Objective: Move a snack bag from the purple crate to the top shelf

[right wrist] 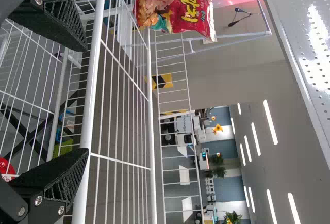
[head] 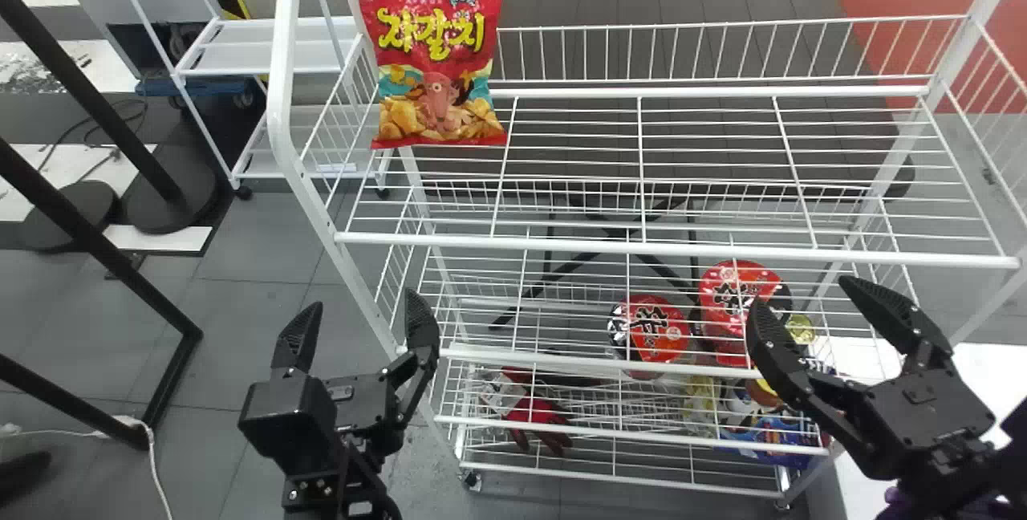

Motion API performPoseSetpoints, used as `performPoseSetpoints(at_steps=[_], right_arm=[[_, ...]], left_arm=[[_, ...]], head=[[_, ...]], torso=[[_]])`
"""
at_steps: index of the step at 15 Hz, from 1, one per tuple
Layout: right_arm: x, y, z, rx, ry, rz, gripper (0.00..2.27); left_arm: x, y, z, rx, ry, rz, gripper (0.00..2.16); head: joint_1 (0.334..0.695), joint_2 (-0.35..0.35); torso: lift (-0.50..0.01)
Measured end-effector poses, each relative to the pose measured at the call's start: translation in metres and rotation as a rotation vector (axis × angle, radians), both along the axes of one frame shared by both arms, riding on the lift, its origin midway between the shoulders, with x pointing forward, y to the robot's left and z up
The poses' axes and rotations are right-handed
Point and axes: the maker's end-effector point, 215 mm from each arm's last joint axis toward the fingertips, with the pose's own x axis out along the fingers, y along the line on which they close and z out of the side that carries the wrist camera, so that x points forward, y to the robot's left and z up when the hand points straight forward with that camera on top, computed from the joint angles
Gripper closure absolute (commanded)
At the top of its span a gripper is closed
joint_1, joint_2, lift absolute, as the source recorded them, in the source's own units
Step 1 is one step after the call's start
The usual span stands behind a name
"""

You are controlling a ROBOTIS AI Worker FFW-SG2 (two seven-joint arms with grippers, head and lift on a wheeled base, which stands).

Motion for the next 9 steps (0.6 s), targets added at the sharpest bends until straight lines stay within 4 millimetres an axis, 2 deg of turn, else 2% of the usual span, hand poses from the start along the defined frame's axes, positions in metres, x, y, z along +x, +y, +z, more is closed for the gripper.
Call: performPoseSetpoints(at_steps=[9], right_arm=[[-0.0009,0.0022,0.0034,-0.004,-0.013,0.004,0.13]], left_arm=[[-0.0003,-0.0010,0.0009,0.004,-0.001,-0.004,0.12]], head=[[0.695,0.132]], torso=[[-0.133]])
